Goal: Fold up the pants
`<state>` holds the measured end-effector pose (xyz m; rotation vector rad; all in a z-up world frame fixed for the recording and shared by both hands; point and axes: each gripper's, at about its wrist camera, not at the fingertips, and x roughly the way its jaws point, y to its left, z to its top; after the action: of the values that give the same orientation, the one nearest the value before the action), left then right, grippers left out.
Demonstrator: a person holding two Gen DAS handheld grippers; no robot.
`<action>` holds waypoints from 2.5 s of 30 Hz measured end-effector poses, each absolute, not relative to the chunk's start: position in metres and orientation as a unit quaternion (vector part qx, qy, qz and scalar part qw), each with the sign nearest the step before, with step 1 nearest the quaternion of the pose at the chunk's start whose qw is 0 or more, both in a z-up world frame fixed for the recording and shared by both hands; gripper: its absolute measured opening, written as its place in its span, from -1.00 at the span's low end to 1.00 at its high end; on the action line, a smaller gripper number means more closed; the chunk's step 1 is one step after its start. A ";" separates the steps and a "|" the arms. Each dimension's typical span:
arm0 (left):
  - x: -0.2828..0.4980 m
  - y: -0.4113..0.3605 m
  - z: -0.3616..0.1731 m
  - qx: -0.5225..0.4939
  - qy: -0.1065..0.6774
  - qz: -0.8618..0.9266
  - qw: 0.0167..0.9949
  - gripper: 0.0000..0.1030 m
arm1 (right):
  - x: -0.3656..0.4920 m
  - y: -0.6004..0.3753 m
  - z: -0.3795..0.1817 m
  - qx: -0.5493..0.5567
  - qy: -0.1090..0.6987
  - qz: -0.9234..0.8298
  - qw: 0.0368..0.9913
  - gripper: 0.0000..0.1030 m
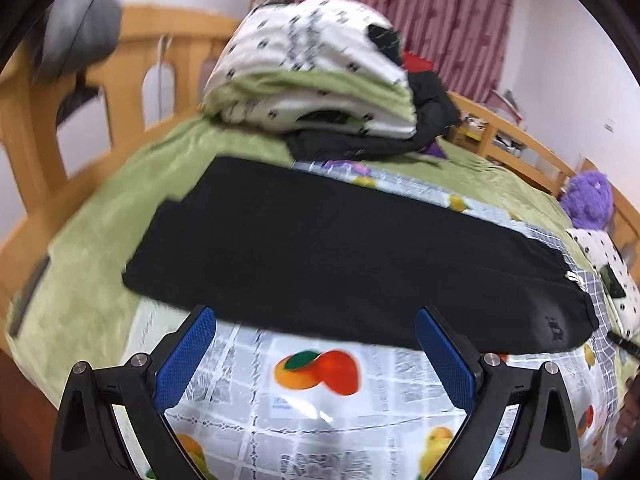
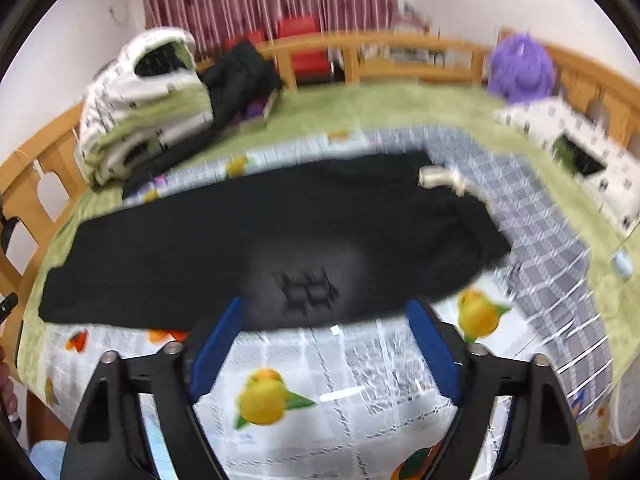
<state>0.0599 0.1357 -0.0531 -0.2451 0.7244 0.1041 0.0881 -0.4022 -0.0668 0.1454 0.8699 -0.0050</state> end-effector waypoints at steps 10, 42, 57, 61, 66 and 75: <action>0.072 0.189 -0.141 -0.244 0.388 0.056 0.887 0.60 | 0.107 -0.443 -0.160 0.183 0.450 -0.003 0.874 0.27; 0.317 0.196 -0.065 -0.228 0.298 0.067 0.925 -0.81 | 0.339 -0.437 -0.069 0.208 0.362 0.037 0.908 -0.74; 0.259 0.169 -0.081 -0.146 0.353 0.076 0.921 0.38 | 0.267 -0.430 -0.121 0.132 0.426 0.013 0.895 0.11; 0.205 0.179 -0.105 -0.166 0.387 0.072 0.904 0.38 | 0.214 -0.441 -0.140 0.159 0.441 0.006 0.883 0.13; 0.170 0.202 -0.133 -0.185 0.401 0.110 0.890 0.37 | 0.186 -0.455 -0.170 0.213 0.460 0.006 0.862 0.14; 0.224 0.218 -0.125 -0.180 0.369 0.124 0.903 0.34 | 0.202 -0.446 -0.171 0.226 0.448 0.008 0.865 0.14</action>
<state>0.2237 0.2178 -0.1250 -0.3718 0.7631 0.2566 0.2020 -0.4465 -0.1709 0.4743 0.9384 0.0165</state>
